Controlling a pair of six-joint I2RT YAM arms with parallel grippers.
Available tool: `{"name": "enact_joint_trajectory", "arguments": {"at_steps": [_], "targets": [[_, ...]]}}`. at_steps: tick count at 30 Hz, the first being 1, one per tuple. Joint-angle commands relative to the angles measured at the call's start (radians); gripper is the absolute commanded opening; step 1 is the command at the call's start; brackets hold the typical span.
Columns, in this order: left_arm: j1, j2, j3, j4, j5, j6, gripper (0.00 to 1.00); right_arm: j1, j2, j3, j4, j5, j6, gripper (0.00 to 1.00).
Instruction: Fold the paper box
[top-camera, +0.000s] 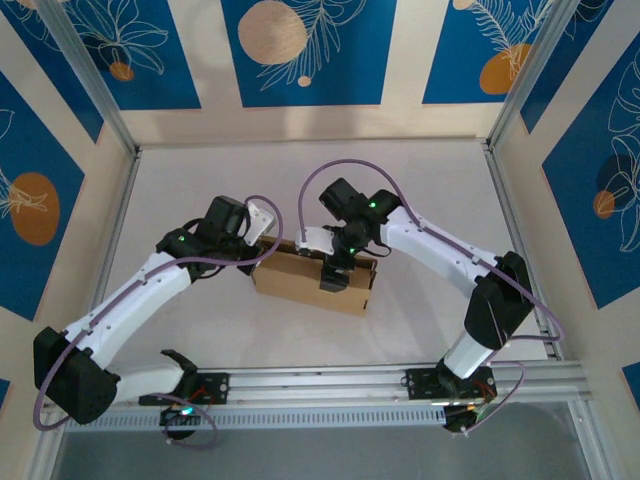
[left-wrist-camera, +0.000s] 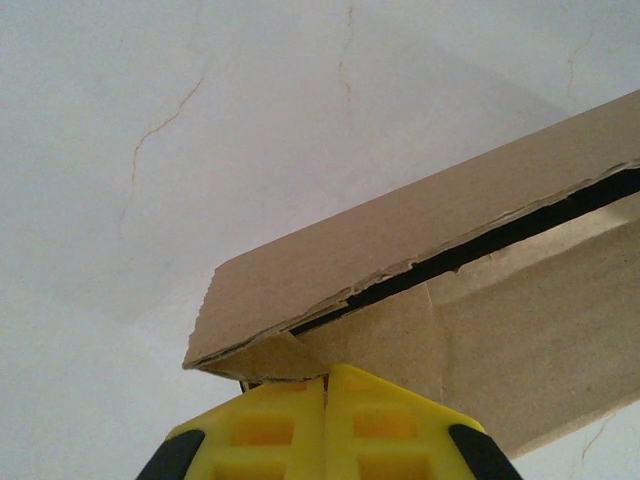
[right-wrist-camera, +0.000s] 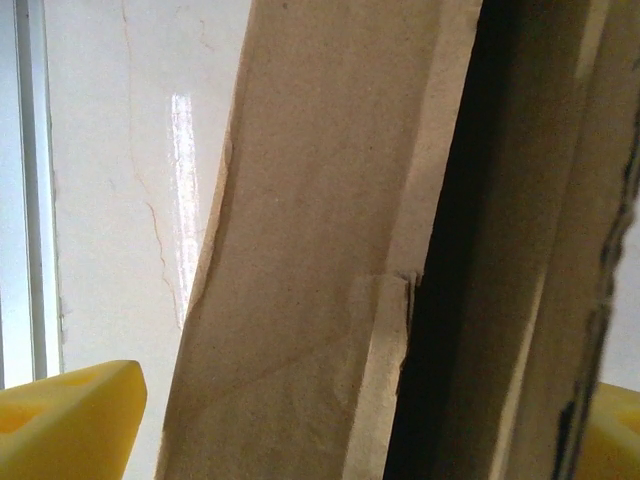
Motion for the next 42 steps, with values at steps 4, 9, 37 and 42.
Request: {"name": "enact_joint_trajectory", "arguments": {"at_steps": [4,9,37,42], "targets": [[-0.006,0.008,-0.029,-0.053,0.021,-0.002,0.0,0.009,0.016,-0.02,-0.007,0.02,-0.03,0.83],[-0.007,-0.006,-0.028,-0.062,0.013,-0.003,0.0,0.007,0.016,-0.007,-0.007,0.043,-0.031,0.71],[-0.005,-0.074,-0.111,-0.017,-0.128,-0.004,0.0,0.014,0.012,-0.02,0.067,0.178,-0.096,0.54],[0.006,-0.101,-0.092,-0.006,-0.19,0.012,0.0,0.011,-0.014,-0.038,0.078,0.175,-0.106,0.53]]}}
